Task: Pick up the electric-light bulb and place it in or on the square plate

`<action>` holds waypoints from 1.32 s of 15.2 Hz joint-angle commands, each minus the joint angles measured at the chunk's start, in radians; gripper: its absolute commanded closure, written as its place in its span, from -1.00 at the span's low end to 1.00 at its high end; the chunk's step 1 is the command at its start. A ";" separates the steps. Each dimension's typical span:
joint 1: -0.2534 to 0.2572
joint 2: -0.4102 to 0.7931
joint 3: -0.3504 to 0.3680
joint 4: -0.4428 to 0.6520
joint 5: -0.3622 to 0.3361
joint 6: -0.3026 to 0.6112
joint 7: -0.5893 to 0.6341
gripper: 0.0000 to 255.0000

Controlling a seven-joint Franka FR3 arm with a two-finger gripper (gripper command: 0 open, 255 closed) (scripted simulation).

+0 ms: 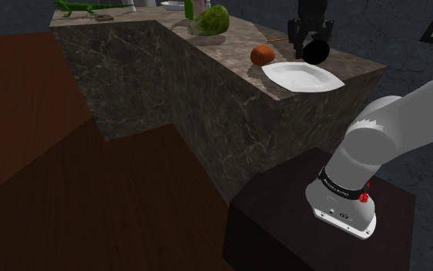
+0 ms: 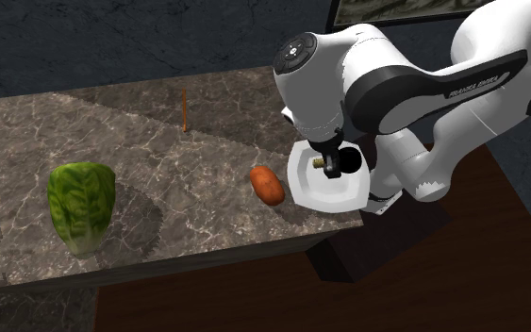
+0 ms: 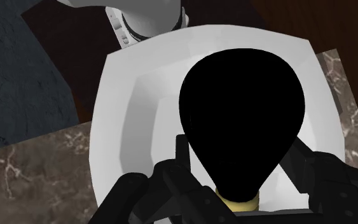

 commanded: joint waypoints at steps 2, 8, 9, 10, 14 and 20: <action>-0.002 -0.008 -0.001 -0.048 -0.003 0.040 -0.003 1.00; -0.005 -0.015 -0.004 -0.111 -0.009 0.096 -0.010 1.00; -0.005 -0.015 -0.004 -0.111 -0.009 0.096 -0.010 1.00; -0.005 -0.015 -0.004 -0.110 -0.009 0.096 -0.010 1.00; -0.005 -0.015 -0.004 -0.110 -0.009 0.096 -0.010 1.00; -0.005 -0.015 -0.004 -0.110 -0.009 0.096 -0.010 -1.00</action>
